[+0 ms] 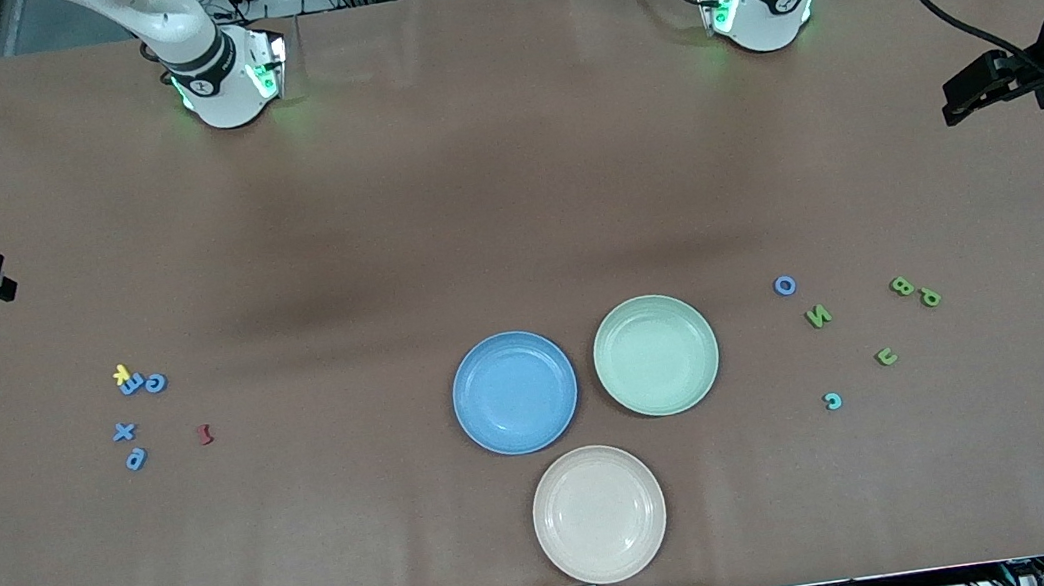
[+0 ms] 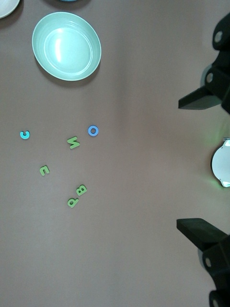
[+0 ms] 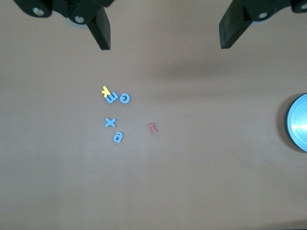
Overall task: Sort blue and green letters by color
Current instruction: 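Reach the right gripper to blue letters while the left gripper reaches green ones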
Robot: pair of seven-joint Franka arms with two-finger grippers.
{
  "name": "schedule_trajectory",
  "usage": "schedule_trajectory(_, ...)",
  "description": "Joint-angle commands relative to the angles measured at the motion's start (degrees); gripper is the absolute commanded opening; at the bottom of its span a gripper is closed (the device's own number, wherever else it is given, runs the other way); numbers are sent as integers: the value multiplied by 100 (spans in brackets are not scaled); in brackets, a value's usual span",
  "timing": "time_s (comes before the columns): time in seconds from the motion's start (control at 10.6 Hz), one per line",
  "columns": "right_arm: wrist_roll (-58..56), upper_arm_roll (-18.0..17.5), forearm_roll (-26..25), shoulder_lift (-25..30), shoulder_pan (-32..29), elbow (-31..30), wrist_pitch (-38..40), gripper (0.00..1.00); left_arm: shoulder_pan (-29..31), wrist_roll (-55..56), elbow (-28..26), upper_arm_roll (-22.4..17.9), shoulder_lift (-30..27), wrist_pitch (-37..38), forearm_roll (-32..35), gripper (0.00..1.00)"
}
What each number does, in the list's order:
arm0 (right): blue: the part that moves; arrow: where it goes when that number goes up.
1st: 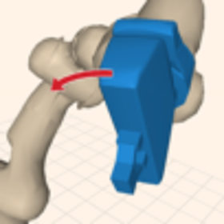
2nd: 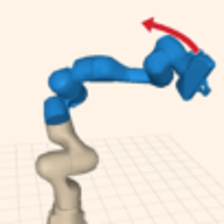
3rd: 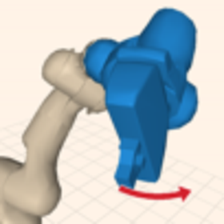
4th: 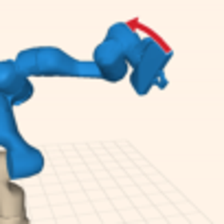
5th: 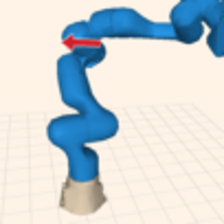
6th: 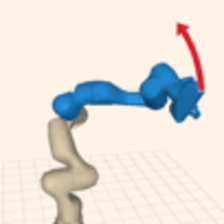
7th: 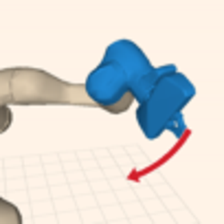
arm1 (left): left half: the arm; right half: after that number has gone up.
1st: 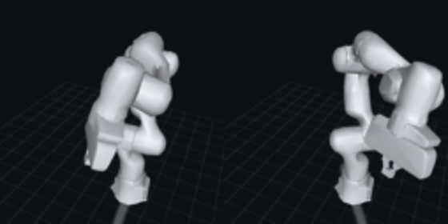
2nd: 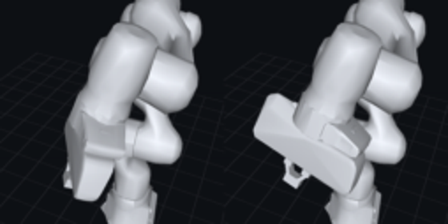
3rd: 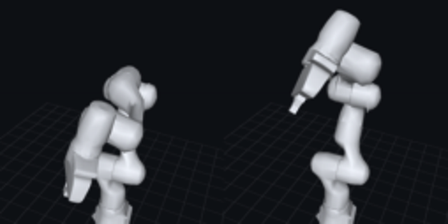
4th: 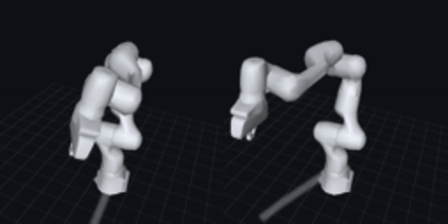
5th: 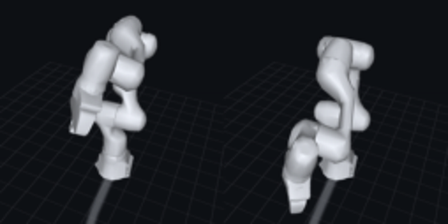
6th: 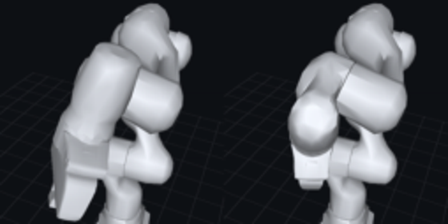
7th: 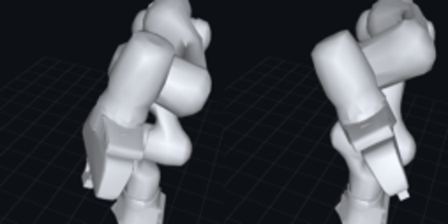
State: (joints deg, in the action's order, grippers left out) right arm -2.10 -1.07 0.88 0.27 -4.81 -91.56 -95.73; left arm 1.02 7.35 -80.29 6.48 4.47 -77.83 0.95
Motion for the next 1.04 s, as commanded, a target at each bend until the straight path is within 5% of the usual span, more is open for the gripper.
schedule_trajectory(0.0, -62, -60, -79, -9, -73, 24, 54, 100, 38, -172, -12, -16, -16, -126, -139, 100)
schedule_trajectory(0.57, -45, -60, -79, -71, -91, -397, -68, 100, 47, -190, -13, -16, 10, -189, -139, 100)
schedule_trajectory(0.95, -149, -60, -71, -176, -328, -1696, -1638, 100, 134, -198, -13, -24, 387, -574, -78, 100)
